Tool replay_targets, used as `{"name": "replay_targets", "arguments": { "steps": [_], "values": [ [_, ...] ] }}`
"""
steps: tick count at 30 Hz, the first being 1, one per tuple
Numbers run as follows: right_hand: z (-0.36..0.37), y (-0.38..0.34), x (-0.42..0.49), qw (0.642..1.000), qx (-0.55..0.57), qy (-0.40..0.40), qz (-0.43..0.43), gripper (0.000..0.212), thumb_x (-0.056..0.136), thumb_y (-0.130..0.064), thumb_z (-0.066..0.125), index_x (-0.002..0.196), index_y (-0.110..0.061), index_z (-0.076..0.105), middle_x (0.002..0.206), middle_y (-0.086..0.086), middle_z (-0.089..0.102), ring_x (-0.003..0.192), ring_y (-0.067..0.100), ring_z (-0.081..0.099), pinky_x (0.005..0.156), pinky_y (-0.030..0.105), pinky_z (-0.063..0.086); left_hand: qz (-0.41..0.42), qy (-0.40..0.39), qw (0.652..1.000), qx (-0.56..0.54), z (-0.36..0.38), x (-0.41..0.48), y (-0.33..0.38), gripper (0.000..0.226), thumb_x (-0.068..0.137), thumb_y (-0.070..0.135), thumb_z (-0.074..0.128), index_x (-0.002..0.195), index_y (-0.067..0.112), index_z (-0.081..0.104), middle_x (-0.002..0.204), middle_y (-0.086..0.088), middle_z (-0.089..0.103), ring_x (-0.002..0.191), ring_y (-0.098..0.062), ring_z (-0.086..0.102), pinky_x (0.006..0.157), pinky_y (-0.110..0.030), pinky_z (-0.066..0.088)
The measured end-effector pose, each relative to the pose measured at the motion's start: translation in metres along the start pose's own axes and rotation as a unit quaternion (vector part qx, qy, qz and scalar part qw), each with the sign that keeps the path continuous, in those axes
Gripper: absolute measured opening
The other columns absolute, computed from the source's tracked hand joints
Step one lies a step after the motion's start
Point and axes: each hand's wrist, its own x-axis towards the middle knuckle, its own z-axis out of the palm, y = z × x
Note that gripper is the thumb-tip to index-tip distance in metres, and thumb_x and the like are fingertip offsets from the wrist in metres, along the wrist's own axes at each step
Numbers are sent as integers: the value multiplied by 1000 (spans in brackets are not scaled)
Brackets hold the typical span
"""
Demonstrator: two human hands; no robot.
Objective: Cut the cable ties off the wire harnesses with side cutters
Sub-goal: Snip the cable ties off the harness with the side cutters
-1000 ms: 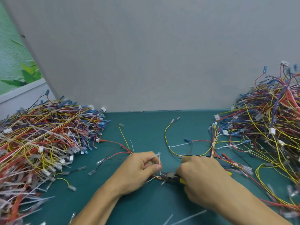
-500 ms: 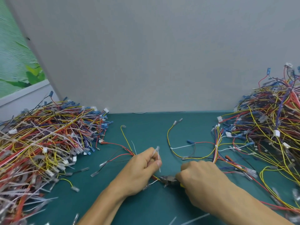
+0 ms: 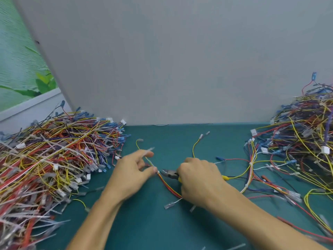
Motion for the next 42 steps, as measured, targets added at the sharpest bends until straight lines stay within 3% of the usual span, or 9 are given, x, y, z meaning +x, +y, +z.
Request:
{"name": "replay_targets", "arguments": {
  "steps": [2, 4, 10, 12, 14, 17, 27, 38, 42],
  "values": [
    [5, -5, 8, 1000, 0, 4, -4, 12, 87, -19, 51, 82, -21, 40, 100, 6, 53, 94, 31, 58, 65, 32, 34, -16, -31, 999, -12, 8, 1, -1, 22, 79, 18, 77, 89, 34, 67, 61, 28, 62, 62, 10, 59, 73, -14, 48],
    [8, -7, 12, 1000, -6, 9, -6, 12, 88, -20, 51, 83, -22, 40, 104, 6, 55, 96, 31, 59, 65, 32, 34, -28, -46, 998, -20, 14, 1, -5, 12, 83, 18, 72, 81, 30, 71, 79, 16, 72, 77, 1, 66, 83, -29, 52],
    [12, -6, 14, 1000, -17, 8, -6, 10, 87, -18, 51, 83, -21, 42, 103, 7, 56, 96, 31, 60, 65, 31, 33, -36, -25, 998, -38, 15, 2, -9, 13, 86, 21, 69, 73, 20, 72, 73, 6, 71, 72, -13, 63, 74, -36, 48],
    [12, -7, 15, 1000, -23, 8, -9, 4, 87, -17, 51, 87, -21, 50, 104, 7, 55, 98, 31, 60, 67, 31, 33, -45, -22, 997, -54, 15, 2, -10, 18, 86, 22, 69, 68, 19, 70, 66, 8, 67, 64, -10, 56, 68, -33, 45],
    [12, -8, 15, 999, -38, 18, -11, 12, 89, -17, 50, 97, -17, 58, 106, 8, 54, 99, 31, 59, 68, 32, 32, -49, -25, 997, -61, 15, 3, -9, 22, 86, 23, 69, 64, 18, 67, 60, 5, 60, 59, -6, 48, 64, -33, 41],
    [14, -9, 14, 998, -55, 30, -18, 16, 90, -15, 48, 101, -15, 60, 105, 8, 53, 98, 31, 57, 69, 34, 31, -56, -28, 996, -61, 14, 3, -9, 19, 86, 23, 69, 69, 15, 70, 71, -9, 66, 63, -9, 49, 68, -41, 46],
    [19, -11, 9, 990, -101, 74, -60, 20, 93, -5, 42, 106, -7, 57, 102, 13, 50, 93, 30, 51, 69, 38, 27, -73, -30, 993, -89, 14, 3, -8, 16, 87, 23, 69, 72, 15, 71, 70, -10, 67, 64, -12, 51, 71, -47, 49],
    [24, -11, 6, 987, -108, 77, -88, 21, 92, -3, 40, 108, -7, 54, 98, 12, 47, 88, 29, 50, 66, 38, 26, -85, -30, 992, -86, 14, 3, -5, 18, 86, 22, 69, 71, 13, 71, 75, -14, 68, 64, -12, 51, 67, -35, 44],
    [25, -11, 8, 991, -87, 59, -86, 38, 95, -4, 41, 129, -17, 51, 91, 8, 42, 91, 31, 55, 56, 34, 24, -83, -23, 993, -76, 15, 3, -4, 19, 86, 22, 69, 68, 18, 71, 70, -5, 68, 60, -7, 51, 65, -32, 43]
  ]
}}
